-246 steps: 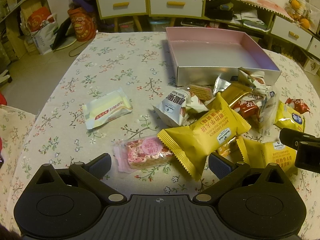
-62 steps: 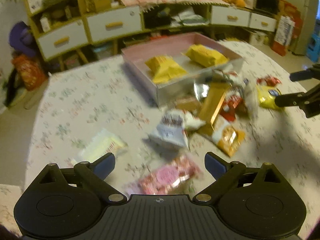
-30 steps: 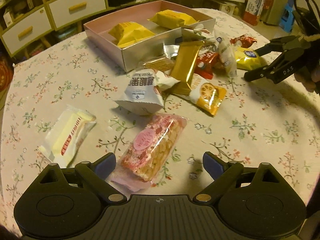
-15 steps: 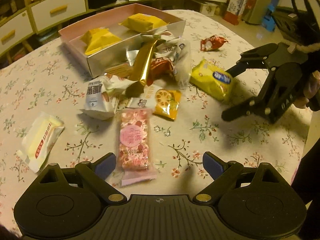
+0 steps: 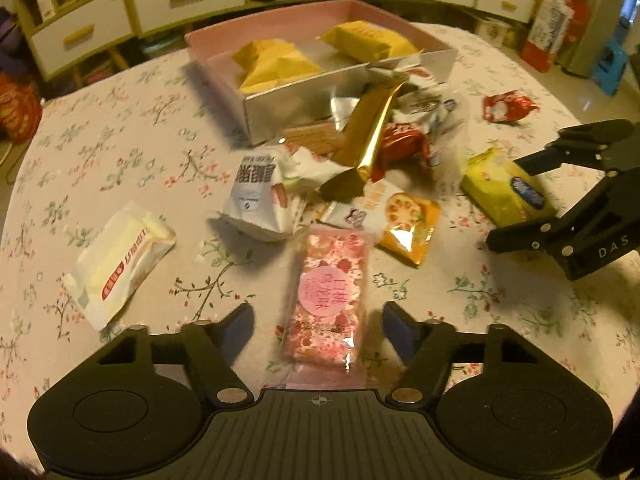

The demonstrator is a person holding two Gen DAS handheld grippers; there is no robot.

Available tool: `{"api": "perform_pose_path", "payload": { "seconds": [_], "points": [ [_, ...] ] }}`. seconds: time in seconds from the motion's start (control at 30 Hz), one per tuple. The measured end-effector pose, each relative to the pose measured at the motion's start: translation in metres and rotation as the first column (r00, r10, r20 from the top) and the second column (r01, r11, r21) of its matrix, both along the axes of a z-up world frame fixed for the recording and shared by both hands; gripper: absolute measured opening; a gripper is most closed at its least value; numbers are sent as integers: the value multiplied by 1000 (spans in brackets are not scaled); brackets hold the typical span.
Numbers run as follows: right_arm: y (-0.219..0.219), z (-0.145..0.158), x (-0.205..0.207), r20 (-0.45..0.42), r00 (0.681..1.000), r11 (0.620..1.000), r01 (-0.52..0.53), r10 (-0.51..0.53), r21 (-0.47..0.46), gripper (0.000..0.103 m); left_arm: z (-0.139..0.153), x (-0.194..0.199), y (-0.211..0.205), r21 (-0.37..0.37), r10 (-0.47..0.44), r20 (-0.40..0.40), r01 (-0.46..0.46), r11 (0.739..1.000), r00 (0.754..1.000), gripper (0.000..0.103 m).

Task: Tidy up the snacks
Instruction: 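Grasp the yellow chip bag with the right tool while the left grasps the pink nougat bar, then lower the chip bag and nougat bar into the box and open both tools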

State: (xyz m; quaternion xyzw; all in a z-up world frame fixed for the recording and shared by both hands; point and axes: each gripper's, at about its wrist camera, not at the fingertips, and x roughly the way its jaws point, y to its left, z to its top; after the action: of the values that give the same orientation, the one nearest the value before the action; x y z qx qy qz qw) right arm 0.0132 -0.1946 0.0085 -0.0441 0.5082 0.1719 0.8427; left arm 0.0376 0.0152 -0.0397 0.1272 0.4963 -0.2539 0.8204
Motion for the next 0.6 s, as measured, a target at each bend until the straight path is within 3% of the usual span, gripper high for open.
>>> {"api": "perform_pose_path", "payload": {
  "seconds": [0.3, 0.43, 0.47, 0.6],
  "points": [
    [2, -1, 8, 51, 999, 999, 19, -17, -45, 47, -1, 2, 1, 2, 51, 6, -51, 999, 999, 42],
    [0, 0, 8, 51, 998, 999, 29, -28, -30, 42, 0, 1, 0, -5, 51, 5, -51, 999, 999, 32],
    [0, 1, 8, 51, 998, 999, 26, -24, -27, 34, 1, 0, -1, -9, 49, 3, -49, 999, 999, 30],
    [-1, 4, 8, 59, 998, 999, 31, -30, -21, 31, 3, -3, -2, -4, 37, 6, -37, 999, 999, 30]
  ]
}}
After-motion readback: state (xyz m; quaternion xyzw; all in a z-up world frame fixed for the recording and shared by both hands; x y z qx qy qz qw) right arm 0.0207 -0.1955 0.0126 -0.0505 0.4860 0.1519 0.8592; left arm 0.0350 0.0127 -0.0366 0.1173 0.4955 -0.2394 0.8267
